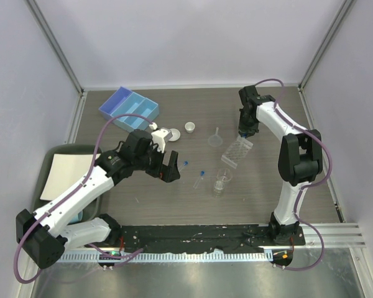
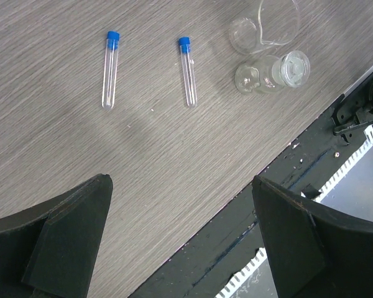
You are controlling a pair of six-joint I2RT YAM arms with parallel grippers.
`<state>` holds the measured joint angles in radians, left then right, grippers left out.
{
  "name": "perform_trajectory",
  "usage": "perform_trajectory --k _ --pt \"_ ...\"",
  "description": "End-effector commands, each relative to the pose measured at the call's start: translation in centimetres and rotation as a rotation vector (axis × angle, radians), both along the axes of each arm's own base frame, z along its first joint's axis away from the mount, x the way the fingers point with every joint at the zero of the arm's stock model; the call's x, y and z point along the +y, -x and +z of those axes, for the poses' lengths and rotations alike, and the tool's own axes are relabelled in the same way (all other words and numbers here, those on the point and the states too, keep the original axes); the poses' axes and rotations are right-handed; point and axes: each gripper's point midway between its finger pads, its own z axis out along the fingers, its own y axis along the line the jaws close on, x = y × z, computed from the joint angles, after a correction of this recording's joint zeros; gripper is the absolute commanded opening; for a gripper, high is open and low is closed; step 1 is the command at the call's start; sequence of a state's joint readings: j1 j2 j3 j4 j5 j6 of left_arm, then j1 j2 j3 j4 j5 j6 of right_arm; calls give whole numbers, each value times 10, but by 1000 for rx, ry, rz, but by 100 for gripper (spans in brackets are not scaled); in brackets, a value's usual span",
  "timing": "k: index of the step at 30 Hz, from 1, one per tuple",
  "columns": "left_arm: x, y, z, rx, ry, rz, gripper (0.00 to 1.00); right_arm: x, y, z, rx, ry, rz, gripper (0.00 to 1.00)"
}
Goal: Organize the chemistry lab equipment
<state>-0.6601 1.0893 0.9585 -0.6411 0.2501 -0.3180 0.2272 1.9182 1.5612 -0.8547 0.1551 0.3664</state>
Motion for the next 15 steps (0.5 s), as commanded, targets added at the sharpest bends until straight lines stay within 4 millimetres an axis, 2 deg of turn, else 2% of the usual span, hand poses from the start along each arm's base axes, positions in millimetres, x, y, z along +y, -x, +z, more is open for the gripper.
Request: perform_trajectory --k 1,2,5,6,9,14,15 --pt "0 -3 2 -5 5 12 100 5 -2 -1 -12 -10 18 10" --pt "0 -3 1 -4 3 11 100 5 -2 -1 -12 -7 20 12" --pt "1 -4 1 -4 1 14 100 4 0 -2 -7 -1 20 27" --pt "1 -4 1 -5 0 15 100 3 0 -1 -8 1 17 35" --pt "2 -5 -2 2 -6 20 100 2 0 4 -24 11 17 45" --pt "3 -7 -9 12 -31 32 100 2 -1 24 -65 43 19 52" --pt "4 -8 -11 17 -38 36 100 4 -1 34 -90 50 28 53"
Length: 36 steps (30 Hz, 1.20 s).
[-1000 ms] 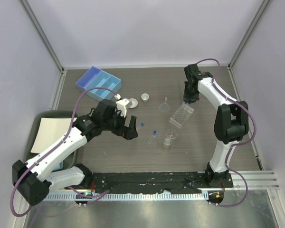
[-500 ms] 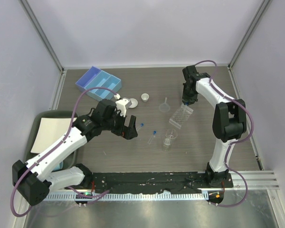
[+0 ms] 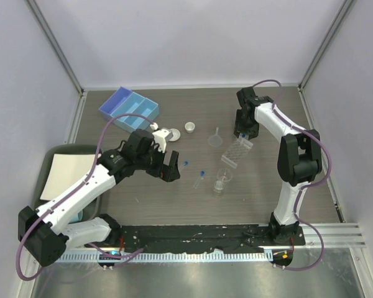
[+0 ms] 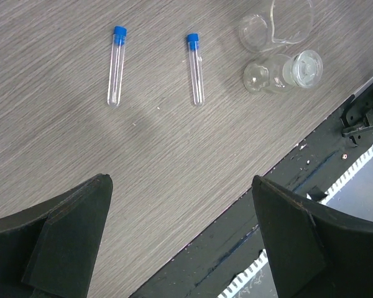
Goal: Organize the chemistry lab equipment
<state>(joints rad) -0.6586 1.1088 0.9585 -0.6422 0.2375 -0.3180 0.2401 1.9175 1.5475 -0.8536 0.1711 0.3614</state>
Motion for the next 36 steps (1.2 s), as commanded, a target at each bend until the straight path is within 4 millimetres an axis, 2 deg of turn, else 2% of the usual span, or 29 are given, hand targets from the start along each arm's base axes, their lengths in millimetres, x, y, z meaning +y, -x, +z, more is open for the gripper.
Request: perform_trajectory --k 1,5,8,13,17,22,23,25,26,27,29,36 --pt "2 -6 -6 8 -23 28 100 1 -6 44 -117 52 13 54" --pt "4 -11 -14 19 -54 45 100 4 0 71 -172 95 28 54" --pt "6 -19 -23 31 -94 76 100 14 6 96 -235 100 52 54" --pt "11 -33 -42 63 -183 139 100 31 19 118 -288 75 98 55" --pt "14 -44 -47 62 -230 184 99 42 29 131 -333 43 134 55" --pt "16 -64 -56 40 -308 238 97 57 43 127 -339 -23 180 55" --pt "15 -66 -64 53 -332 239 97 60 45 128 -347 -34 185 55" --pt "7 -71 -65 43 -337 227 97 66 52 128 -356 -67 200 55" --pt "5 -73 -73 52 -361 217 97 68 55 129 -358 -79 207 55" --pt "3 -76 -76 52 -366 215 97 68 59 125 -350 -84 206 55" --pt "-4 -79 -79 53 -367 203 97 70 64 131 -368 -106 214 55" --pt "-26 -85 -112 85 -363 167 90 72 82 126 -361 -161 234 55"
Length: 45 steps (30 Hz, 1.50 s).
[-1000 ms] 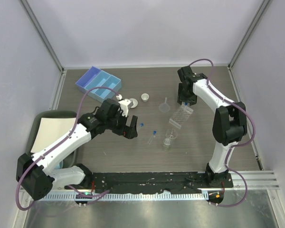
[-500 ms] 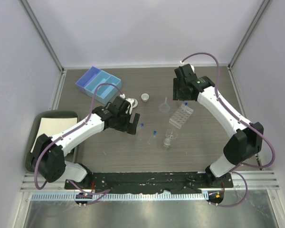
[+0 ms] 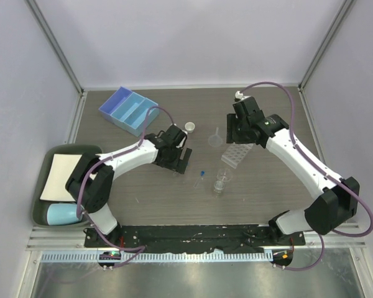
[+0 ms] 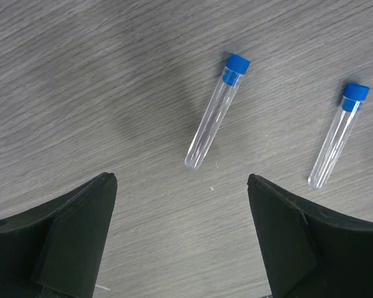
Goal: Organize the chemistry lab equipment
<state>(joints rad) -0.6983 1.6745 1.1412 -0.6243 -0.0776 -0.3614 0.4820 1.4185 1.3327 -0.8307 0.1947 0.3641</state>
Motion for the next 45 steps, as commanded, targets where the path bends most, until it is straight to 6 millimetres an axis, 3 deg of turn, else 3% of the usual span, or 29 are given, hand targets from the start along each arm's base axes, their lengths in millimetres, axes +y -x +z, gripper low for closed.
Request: perform_trajectory --k 1,13,19,22,23,26,28,30,34,39,43,45 --pt "-23 -16 -1 -57 44 -22 89 11 2 14 -57 -85 20 55" --pt "-30 -15 -44 -64 -54 -44 81 19 14 11 -47 -131 66 54" --pt "-27 -10 -54 -60 -73 -32 68 20 16 12 -50 -137 74 53" --pt "-21 -6 -60 -51 -91 -24 48 21 16 12 -50 -138 77 52" --pt "-19 -3 -62 -47 -98 -23 34 21 16 13 -51 -139 76 52" --pt "-15 -1 -64 -47 -107 -11 16 21 16 14 -56 -139 76 51" --pt "-11 2 -63 -49 -109 -3 12 21 16 14 -54 -140 75 50" --pt "-8 4 -64 -47 -117 -2 0 21 17 16 -59 -142 75 50" --pt "-4 7 -54 -55 -126 6 0 22 18 18 -60 -144 75 50" --pt "-9 7 -15 -91 -77 -37 0 23 23 21 -52 -146 93 50" --pt "-18 21 12 -52 -17 -131 0 29 34 14 -22 -166 148 50" --pt "-31 31 32 -34 75 -201 0 36 41 11 5 -190 193 50"
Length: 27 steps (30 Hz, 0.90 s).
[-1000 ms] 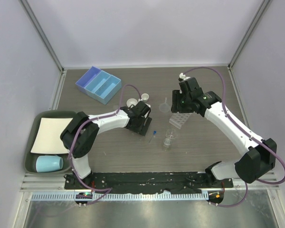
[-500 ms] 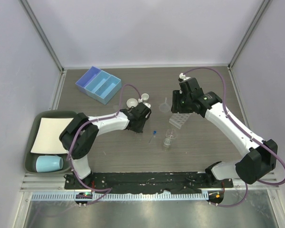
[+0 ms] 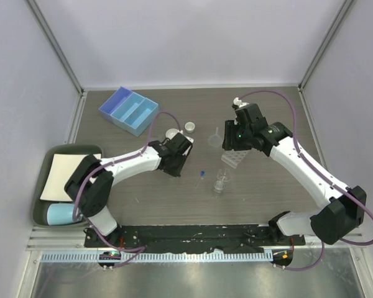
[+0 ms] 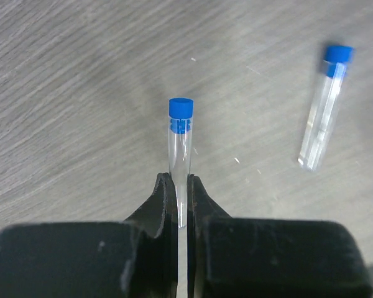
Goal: Organize the chemistry lab equipment
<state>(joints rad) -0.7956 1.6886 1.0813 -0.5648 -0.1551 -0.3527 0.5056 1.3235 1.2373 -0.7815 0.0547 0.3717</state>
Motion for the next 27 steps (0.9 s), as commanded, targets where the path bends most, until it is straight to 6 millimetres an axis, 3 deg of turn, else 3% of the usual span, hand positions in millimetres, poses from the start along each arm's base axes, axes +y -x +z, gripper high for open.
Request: perform_trajectory --k 1,3,10,12,14,15,17,22,27 --pt "-25 21 57 38 177 -162 0 20 21 10 13 -96 135 50" --pt "-41 38 80 73 292 -248 0 27 29 8 43 -127 182 50" --pt "-64 85 124 136 572 -456 0 60 68 18 128 -307 386 50" --pt "-68 98 131 157 636 -502 0 74 85 27 152 -399 482 50" --pt "-73 113 150 182 721 -574 0 83 99 30 177 -461 536 50" --pt "-73 125 164 197 776 -632 0 92 118 42 189 -534 619 50" --pt "-72 132 169 206 796 -657 0 98 132 52 193 -585 673 50" --pt "-70 148 187 227 871 -722 0 107 151 55 218 -622 717 50" --pt "-68 151 196 197 890 -739 0 119 168 60 213 -622 751 50"
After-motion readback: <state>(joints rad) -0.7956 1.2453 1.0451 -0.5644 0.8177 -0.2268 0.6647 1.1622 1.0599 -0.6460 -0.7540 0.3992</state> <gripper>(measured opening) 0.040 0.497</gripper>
